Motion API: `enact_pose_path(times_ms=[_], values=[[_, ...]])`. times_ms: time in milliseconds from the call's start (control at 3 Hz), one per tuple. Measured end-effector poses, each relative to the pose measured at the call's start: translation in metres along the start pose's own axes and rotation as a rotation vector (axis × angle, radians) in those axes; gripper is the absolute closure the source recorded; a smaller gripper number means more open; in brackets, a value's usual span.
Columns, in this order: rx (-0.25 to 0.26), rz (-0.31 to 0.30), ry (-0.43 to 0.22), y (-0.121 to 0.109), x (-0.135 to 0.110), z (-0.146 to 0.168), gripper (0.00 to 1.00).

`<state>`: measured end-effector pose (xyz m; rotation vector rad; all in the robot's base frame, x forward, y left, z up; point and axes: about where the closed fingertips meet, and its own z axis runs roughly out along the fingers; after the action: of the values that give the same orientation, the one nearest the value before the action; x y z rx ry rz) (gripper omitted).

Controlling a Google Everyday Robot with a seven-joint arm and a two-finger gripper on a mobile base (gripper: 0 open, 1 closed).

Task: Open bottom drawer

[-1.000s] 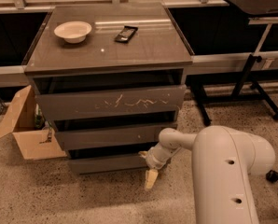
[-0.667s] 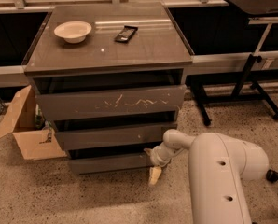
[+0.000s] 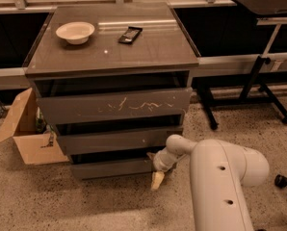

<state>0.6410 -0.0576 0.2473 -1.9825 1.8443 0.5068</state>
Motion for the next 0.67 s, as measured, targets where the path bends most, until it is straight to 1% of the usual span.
enact_pose_path(times_ms=[333, 667], values=[[0.056, -0.012, -0.019, -0.017, 0.007, 0.02, 0.0], [0.089, -0.03, -0.047, -0.032, 0.011, 0.037, 0.0]])
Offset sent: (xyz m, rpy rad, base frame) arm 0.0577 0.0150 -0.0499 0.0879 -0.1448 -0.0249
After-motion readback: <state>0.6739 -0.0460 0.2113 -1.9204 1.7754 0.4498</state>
